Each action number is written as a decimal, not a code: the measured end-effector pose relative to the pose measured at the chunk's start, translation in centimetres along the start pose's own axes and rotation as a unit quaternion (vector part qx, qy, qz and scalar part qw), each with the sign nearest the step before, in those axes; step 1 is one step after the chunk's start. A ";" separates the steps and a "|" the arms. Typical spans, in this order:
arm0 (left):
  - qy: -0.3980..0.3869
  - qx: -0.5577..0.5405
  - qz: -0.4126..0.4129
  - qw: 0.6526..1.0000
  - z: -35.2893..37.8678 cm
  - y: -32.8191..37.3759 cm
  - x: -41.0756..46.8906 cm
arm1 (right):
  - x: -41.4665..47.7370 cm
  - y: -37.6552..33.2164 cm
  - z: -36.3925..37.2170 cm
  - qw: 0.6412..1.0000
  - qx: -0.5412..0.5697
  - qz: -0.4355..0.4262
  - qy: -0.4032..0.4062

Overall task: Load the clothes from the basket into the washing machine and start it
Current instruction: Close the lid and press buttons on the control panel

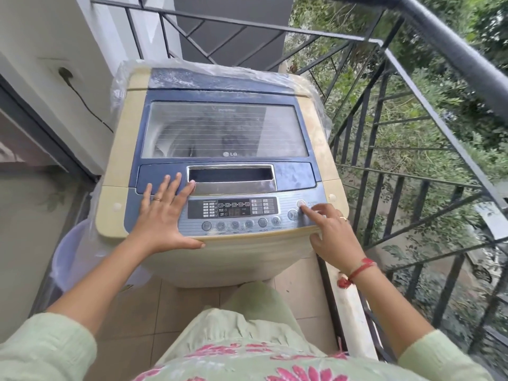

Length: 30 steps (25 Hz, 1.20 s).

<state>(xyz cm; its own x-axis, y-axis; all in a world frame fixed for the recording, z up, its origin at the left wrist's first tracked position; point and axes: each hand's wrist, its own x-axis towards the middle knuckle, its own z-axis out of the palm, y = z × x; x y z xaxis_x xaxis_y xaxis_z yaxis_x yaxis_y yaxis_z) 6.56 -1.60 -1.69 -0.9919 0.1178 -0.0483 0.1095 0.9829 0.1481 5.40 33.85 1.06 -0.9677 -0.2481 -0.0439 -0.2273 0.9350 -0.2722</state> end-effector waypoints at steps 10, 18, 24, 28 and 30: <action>-0.005 0.014 -0.001 1.000 -0.2 -0.1 -0.2 | -2.1 -13.3 3.7 0.970 0.034 -0.206 -0.122; 0.008 0.008 0.000 1.000 -0.2 0.0 -0.3 | -1.7 -15.8 3.7 0.967 -0.078 -0.183 -0.160; 0.009 0.013 -0.001 1.000 -0.1 0.0 -0.3 | -1.3 -16.2 3.6 0.962 -0.116 -0.179 -0.171; 0.012 0.013 -0.001 1.000 0.0 0.0 -0.3 | -0.9 -16.7 3.7 0.959 -0.159 -0.165 -0.166; 0.014 0.014 -0.003 1.000 0.0 0.0 -0.3 | -0.8 -17.1 3.6 0.954 -0.187 -0.159 -0.171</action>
<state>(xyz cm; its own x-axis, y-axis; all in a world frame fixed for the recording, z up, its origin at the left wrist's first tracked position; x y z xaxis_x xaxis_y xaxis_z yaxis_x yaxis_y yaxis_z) 6.86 -1.64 -1.66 -0.9938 0.1091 -0.0222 0.1057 0.9872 0.1196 10.40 17.17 2.26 -0.7658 -0.5423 -0.3456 -0.5881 0.8080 0.0351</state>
